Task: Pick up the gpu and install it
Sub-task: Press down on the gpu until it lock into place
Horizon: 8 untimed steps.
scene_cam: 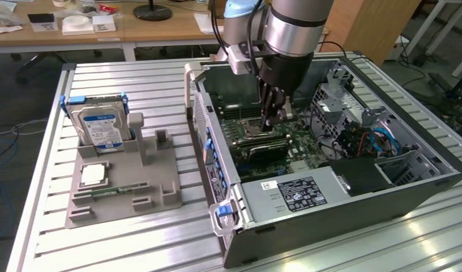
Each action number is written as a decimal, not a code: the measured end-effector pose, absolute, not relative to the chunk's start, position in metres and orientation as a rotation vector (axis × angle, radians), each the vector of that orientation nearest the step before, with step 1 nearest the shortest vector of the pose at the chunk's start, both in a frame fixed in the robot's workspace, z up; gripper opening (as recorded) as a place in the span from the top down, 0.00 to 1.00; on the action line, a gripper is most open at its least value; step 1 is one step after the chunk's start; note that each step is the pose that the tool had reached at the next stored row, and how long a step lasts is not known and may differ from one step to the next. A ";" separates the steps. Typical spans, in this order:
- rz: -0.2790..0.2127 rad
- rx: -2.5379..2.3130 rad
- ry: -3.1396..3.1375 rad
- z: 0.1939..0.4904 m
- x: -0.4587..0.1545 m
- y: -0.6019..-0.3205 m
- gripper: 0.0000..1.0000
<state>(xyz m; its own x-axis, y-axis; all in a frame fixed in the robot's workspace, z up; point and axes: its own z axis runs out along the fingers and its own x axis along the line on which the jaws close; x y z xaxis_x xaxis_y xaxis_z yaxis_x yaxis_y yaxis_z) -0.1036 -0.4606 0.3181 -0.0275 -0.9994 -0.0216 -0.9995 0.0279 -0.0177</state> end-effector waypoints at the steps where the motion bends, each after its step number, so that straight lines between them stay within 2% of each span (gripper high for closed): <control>1: 0.004 -2.171 2.232 0.317 -0.104 -0.461 0.89; 8: 0.006 -2.170 2.231 0.310 -0.104 -0.460 0.89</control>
